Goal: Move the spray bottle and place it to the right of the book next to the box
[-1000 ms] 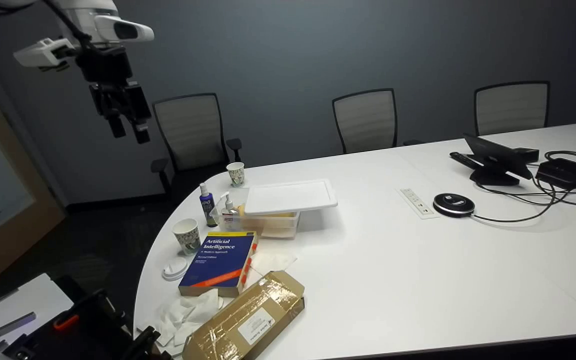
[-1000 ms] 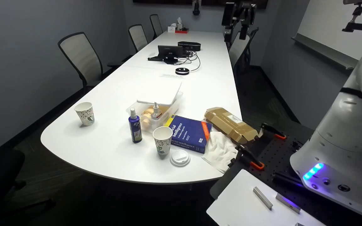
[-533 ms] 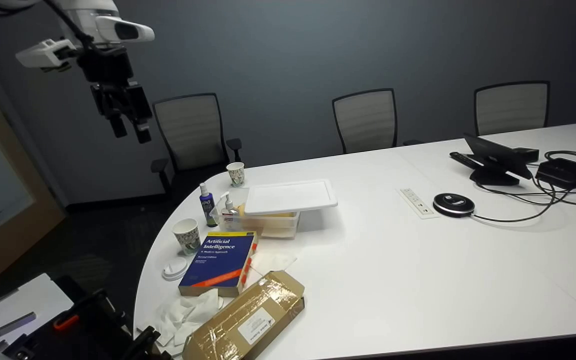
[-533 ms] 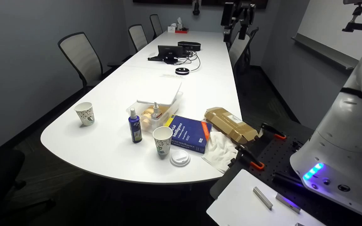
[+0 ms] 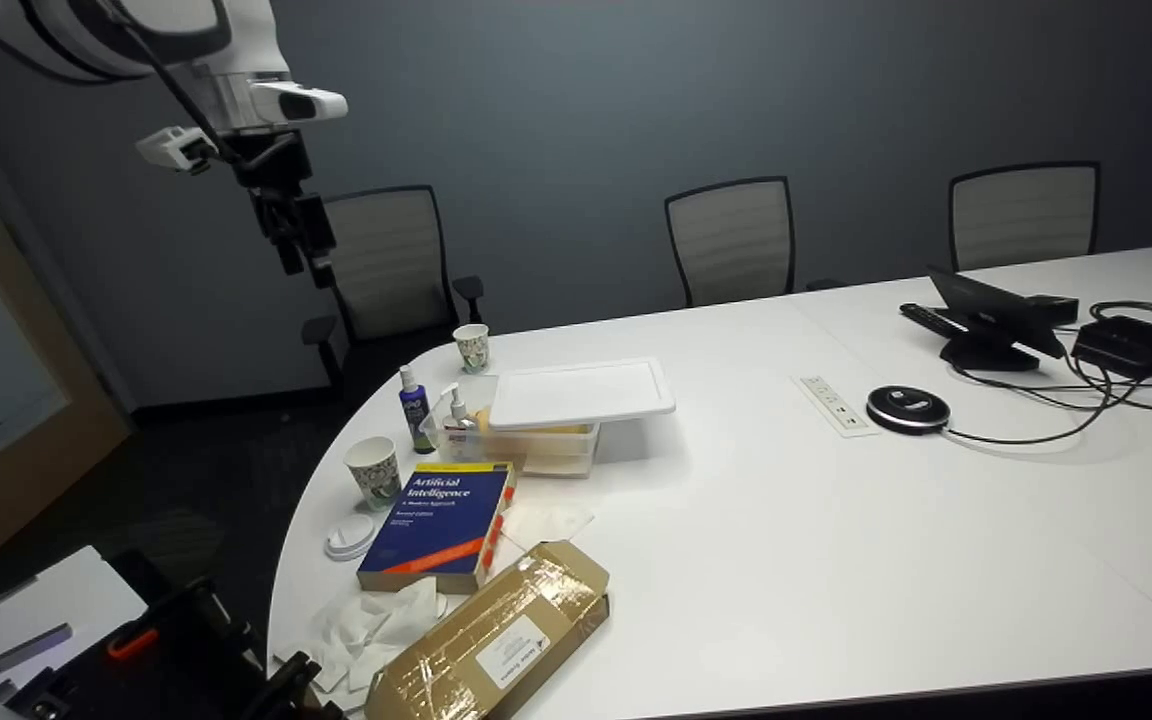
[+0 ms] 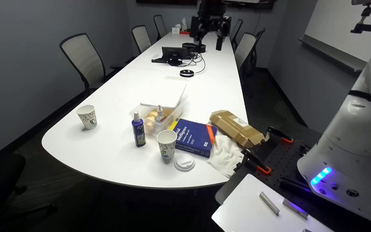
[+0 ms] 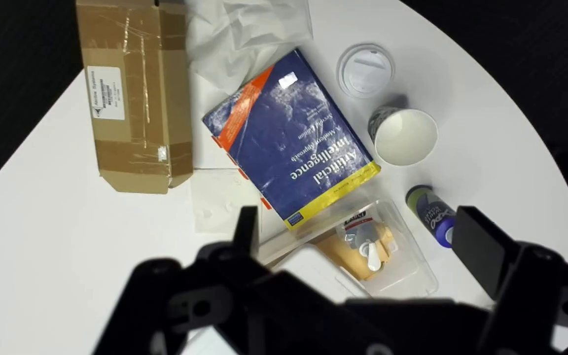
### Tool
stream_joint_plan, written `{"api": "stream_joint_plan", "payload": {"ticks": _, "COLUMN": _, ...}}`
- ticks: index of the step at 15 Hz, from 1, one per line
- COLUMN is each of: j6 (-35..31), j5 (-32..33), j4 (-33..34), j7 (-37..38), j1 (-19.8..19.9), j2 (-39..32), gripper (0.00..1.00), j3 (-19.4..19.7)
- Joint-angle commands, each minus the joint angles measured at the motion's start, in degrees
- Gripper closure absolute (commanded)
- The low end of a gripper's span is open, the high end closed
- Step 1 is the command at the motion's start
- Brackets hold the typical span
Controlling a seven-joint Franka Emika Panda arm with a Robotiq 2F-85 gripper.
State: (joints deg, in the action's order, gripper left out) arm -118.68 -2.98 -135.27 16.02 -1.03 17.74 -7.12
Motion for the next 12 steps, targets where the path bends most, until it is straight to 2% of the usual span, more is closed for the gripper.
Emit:
{"api": "stream_joint_plan", "payload": {"ticks": 1, "j6": -2.2, "j5": 1.1, "j4": 9.6, "j7": 10.6, "j1": -0.4, "j2": -12.3, "gripper": 0.0, "j3": -2.4}}
{"api": "stream_joint_plan", "payload": {"ticks": 3, "j6": -3.0, "j5": 2.7, "j4": 14.6, "j7": 14.7, "j1": -1.0, "j2": -18.7, "gripper": 0.0, "j3": -2.6}}
{"api": "stream_joint_plan", "payload": {"ticks": 6, "j6": -2.8, "j5": 3.9, "j4": 23.6, "j7": 17.0, "j1": -2.8, "j2": -30.3, "gripper": 0.0, "j3": -1.1}}
{"api": "stream_joint_plan", "payload": {"ticks": 12, "j6": -4.4, "j5": 3.7, "j4": 38.3, "j7": 19.3, "j1": -9.6, "j2": -47.7, "gripper": 0.0, "j3": 2.2}}
